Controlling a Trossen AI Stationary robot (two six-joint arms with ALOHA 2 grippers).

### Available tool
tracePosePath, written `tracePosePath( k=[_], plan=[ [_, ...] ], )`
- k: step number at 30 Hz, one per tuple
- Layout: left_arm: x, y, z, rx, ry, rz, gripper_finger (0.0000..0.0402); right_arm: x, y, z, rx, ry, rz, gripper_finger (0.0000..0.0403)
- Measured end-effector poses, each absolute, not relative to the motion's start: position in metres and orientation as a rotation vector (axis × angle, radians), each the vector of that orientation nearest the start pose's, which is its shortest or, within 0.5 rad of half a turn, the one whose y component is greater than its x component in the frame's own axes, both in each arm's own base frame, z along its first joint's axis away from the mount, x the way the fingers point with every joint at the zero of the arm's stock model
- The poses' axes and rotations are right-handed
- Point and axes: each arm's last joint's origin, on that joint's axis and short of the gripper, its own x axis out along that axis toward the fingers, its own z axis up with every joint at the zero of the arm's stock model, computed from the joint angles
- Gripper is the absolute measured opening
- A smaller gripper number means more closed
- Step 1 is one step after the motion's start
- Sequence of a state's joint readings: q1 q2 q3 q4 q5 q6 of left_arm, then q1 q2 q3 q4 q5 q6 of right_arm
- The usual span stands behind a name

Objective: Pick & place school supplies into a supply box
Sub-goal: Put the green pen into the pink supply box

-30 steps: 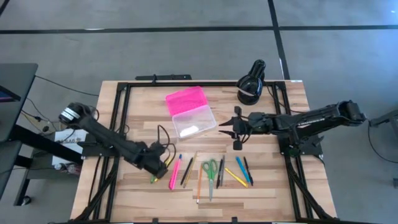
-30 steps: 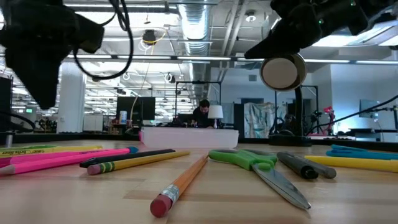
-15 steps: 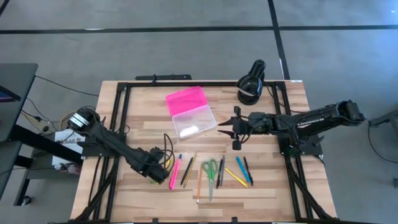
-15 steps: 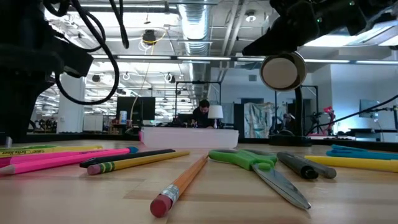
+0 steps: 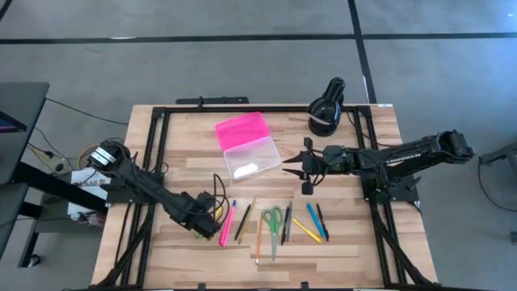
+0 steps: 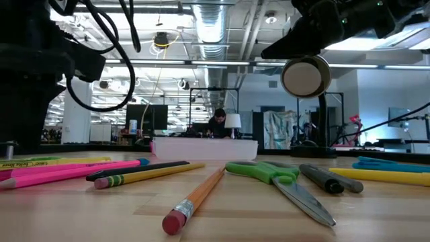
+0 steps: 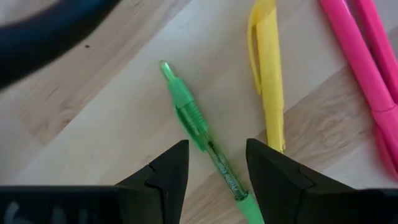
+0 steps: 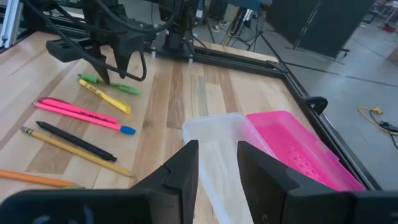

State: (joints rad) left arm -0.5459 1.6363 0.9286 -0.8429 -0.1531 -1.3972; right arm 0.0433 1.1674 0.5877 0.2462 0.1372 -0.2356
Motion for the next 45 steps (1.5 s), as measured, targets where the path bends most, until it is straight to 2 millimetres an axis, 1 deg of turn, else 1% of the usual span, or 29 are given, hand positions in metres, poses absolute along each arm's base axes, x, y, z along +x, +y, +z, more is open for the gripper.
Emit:
tracePosePath(
  k=[8,14,19,22,29,35,39,45],
  plan=[
    [0.222,-0.130,0.139,-0.638,1.340,0.682,0.0155,0.245,0.007,0.230,-0.264,0.347,-0.052,0.0107],
    [0.219,-0.129,0.137,-0.648,1.363,0.683,0.0155,0.245,0.007,0.230,-0.264,0.347,-0.052,0.0107],
    [0.218,-0.128,0.136,-0.619,1.391,0.658,0.0153,0.245,0.007,0.230,-0.264,0.347,-0.052,0.0107],
    [0.218,-0.127,0.136,-0.601,1.425,0.628,0.0136,0.245,0.007,0.230,-0.264,0.347,-0.051,0.0107],
    [0.218,-0.123,0.136,-0.531,1.491,0.539,0.0074,0.245,0.007,0.230,-0.264,0.347,-0.050,0.0107],
    [0.220,-0.117,0.136,-0.480,1.523,0.480,0.0038,0.245,0.007,0.230,-0.264,0.347,-0.050,0.0107],
    [0.223,-0.112,0.135,-0.440,1.529,0.446,0.0026,0.245,0.007,0.230,-0.264,0.347,-0.050,0.0107],
    [0.226,-0.105,0.135,-0.350,1.532,0.392,0.0030,0.244,0.007,0.229,-0.272,0.354,-0.048,0.0107]
  ],
)
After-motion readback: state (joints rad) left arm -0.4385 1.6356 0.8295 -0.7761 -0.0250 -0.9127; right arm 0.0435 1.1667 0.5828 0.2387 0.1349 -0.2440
